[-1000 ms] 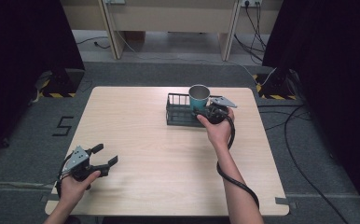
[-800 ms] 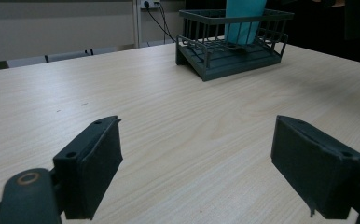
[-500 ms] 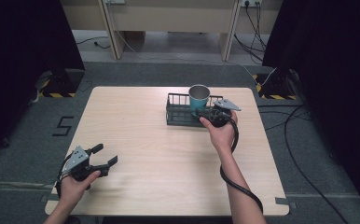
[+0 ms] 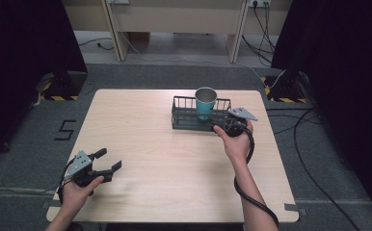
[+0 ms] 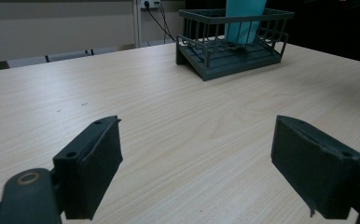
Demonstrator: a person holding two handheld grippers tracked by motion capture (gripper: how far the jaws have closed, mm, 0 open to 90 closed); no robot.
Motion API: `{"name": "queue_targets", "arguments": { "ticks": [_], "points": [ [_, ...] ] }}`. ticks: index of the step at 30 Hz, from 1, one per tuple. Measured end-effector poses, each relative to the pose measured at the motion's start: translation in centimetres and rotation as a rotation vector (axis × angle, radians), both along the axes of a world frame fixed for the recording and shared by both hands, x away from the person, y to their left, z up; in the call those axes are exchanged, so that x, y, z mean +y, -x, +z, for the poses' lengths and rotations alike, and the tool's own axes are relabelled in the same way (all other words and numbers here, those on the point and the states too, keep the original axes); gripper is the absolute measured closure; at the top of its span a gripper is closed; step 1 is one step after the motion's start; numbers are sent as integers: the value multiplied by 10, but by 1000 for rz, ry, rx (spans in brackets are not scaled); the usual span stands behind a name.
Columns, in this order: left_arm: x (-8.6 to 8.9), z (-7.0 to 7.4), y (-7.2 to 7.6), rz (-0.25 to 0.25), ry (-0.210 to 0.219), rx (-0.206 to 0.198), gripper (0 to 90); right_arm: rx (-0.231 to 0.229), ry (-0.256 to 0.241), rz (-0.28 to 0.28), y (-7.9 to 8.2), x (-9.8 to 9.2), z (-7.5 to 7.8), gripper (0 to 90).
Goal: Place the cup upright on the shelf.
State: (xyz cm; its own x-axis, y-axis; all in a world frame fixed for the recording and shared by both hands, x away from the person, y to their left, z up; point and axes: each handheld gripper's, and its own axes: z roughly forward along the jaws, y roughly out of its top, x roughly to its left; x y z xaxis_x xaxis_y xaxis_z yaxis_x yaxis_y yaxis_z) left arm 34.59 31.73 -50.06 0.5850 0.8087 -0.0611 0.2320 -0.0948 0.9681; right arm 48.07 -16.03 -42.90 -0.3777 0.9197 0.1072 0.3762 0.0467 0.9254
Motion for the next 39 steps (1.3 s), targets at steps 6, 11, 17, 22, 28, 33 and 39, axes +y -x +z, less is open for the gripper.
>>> {"name": "queue_targets", "arguments": {
  "ticks": [6, 11, 17, 22, 28, 33, 39],
  "points": [
    [0, 0, 0, 0, -3, -1, 153, -4, 4, -6, 7, -6, 2, 173],
    [0, 0, 0, 1, -3, -1, 154, -2, 2, -5, 12, -9, 1, 175],
    [0, 0, 0, 1, -3, 1, 153, -3, 12, -5, 20, -13, 0, 178],
    [0, 0, 0, 2, -4, 0, 153, -3, 10, -7, 26, -16, -2, 178],
    [0, 0, 0, 2, -4, 0, 153, -1, 12, -6, 34, -20, -4, 179],
    [0, 0, 0, 3, -4, 0, 153, -3, 15, -7, 40, -24, -5, 179],
    [0, 0, 1, 5, -5, 0, 153, -2, 18, -7, 48, -28, -6, 179]
  ]
}}
